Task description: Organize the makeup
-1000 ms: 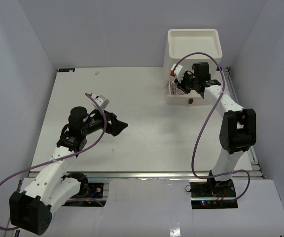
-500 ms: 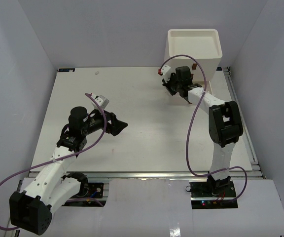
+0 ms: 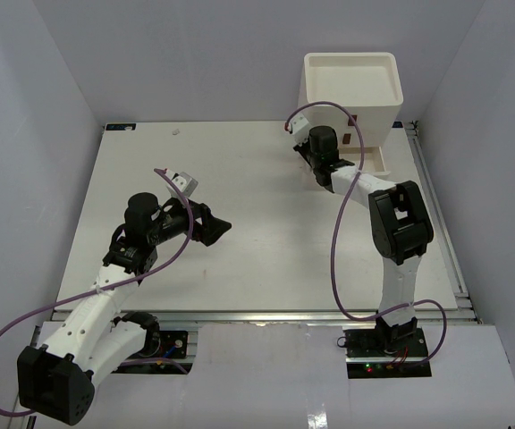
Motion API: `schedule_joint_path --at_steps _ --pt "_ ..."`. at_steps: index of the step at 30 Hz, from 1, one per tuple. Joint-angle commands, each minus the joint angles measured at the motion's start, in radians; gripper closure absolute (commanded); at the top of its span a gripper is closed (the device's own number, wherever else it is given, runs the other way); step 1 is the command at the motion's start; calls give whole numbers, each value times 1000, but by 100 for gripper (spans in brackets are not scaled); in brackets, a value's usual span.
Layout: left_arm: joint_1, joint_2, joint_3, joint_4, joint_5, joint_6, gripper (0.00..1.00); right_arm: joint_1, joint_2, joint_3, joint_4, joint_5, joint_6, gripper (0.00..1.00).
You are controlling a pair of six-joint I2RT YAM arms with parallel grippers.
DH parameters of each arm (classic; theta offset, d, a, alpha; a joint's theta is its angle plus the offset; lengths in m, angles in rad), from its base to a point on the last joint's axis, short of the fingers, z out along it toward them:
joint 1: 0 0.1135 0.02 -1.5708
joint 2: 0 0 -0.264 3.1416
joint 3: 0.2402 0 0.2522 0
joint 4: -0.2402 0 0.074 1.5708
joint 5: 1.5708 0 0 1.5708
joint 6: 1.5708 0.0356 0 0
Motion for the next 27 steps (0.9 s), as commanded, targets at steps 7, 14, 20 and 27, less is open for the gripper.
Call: schedule_joint_path --at_steps 7,14,20,27 --pt "1 -5 7 -5 7 9 2 -38 -25 -10 8 -73 28 92" --pt "1 -2 7 -6 6 10 2 -46 -19 66 -112 -398 128 90" --pt "2 3 7 -6 8 9 2 -46 19 100 -90 -320 162 91" --pt "2 21 8 -6 17 7 2 -47 68 137 -62 -214 174 92"
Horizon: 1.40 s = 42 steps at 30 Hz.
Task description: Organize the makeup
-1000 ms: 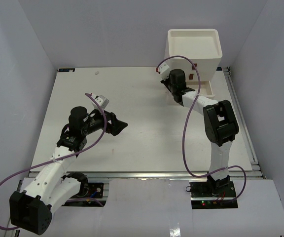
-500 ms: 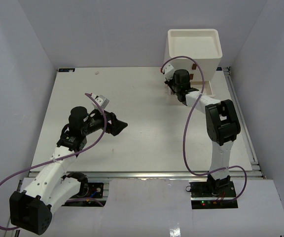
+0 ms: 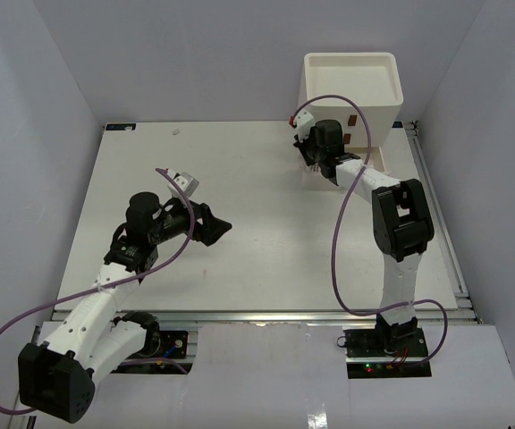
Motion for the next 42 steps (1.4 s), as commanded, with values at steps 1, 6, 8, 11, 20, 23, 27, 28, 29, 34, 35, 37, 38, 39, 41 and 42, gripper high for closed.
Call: schedule_joint_path --at_steps 1,6,8,11,20,23,27,28,29,34,35,37,38,39,41,42 --pt "1 8 8 -3 17 7 2 -4 53 74 45 86 26 92" --pt "0 12 8 -7 11 8 2 -8 90 103 39 124 26 92" --pt "2 14 8 -8 9 10 2 -10 94 95 49 155 24 92" --pt "1 17 9 -8 10 10 2 -15 82 66 66 196 18 92" --pt "2 21 10 -8 13 8 2 -49 49 25 88 218 25 92" --pt "2 20 10 -8 12 8 2 -57 46 17 87 234 25 92" --pt "2 18 8 -8 14 10 2 -72 42 -3 82 262 21 92" --pt "2 18 10 -8 14 10 2 -76 36 -12 84 265 21 92" --pt "2 18 9 -8 15 10 2 -80 28 -21 84 267 21 92" --pt "2 15 10 -8 20 8 2 -99 -18 -71 94 282 5 92" --pt "2 14 10 -8 20 8 2 -104 -28 -80 98 290 -1 92" --pt "2 14 8 -8 22 7 2 -112 -50 -97 102 294 -15 92" --pt "2 13 9 -8 22 7 2 -116 -76 -112 108 277 -21 92" --pt "1 12 10 -8 22 7 2 -119 -97 -128 113 265 -28 92" --pt "0 9 10 -7 24 7 2 -124 -124 -161 122 255 -46 92" --pt "1 8 10 -7 24 7 2 -126 -138 -169 121 258 -52 92"
